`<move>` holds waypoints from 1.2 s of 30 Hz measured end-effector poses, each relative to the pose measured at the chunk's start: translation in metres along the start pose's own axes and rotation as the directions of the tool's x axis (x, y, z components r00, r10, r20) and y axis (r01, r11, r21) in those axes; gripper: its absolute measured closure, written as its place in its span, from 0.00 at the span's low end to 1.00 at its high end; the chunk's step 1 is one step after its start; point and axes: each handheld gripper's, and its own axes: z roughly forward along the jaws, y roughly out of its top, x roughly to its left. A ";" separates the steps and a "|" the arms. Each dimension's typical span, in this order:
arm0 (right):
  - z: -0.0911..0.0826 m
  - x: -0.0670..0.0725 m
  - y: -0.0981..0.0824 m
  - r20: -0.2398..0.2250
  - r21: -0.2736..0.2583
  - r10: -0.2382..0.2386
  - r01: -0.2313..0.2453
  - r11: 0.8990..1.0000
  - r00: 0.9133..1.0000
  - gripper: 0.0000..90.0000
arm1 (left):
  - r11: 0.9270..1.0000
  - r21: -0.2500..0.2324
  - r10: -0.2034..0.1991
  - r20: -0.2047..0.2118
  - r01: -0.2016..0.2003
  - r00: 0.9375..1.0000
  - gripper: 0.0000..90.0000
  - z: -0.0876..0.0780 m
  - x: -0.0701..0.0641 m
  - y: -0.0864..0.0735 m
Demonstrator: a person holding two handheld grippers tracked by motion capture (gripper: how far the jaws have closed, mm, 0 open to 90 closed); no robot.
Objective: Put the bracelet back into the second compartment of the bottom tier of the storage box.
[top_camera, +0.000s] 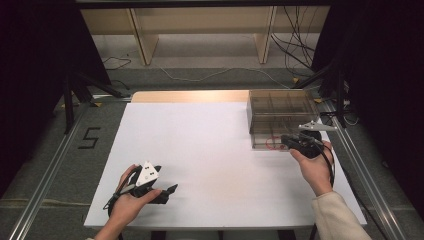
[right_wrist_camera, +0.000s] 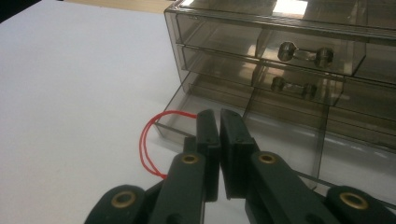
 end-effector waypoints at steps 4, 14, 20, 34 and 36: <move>0.000 -0.002 0.000 0.006 0.000 0.004 -0.004 1.000 1.000 0.97 | 1.000 0.004 0.001 0.001 -0.001 1.000 0.18 0.000 0.000 0.000; -0.002 -0.009 -0.002 0.026 -0.003 0.016 -0.016 1.000 1.000 0.97 | 1.000 0.002 0.002 0.001 -0.002 1.000 0.18 0.001 0.000 0.001; -0.002 -0.010 -0.002 0.033 0.001 0.020 -0.020 1.000 0.999 0.97 | 1.000 0.004 0.001 0.002 -0.001 1.000 0.18 0.001 0.001 0.000; -0.002 -0.011 -0.003 0.049 0.003 0.020 -0.020 1.000 0.999 0.97 | 1.000 0.004 0.001 0.005 -0.001 1.000 0.18 0.001 0.000 0.000; -0.001 -0.011 -0.003 0.049 0.003 0.022 -0.022 1.000 0.999 0.97 | 1.000 0.004 0.001 0.005 -0.001 1.000 0.18 0.001 0.000 0.000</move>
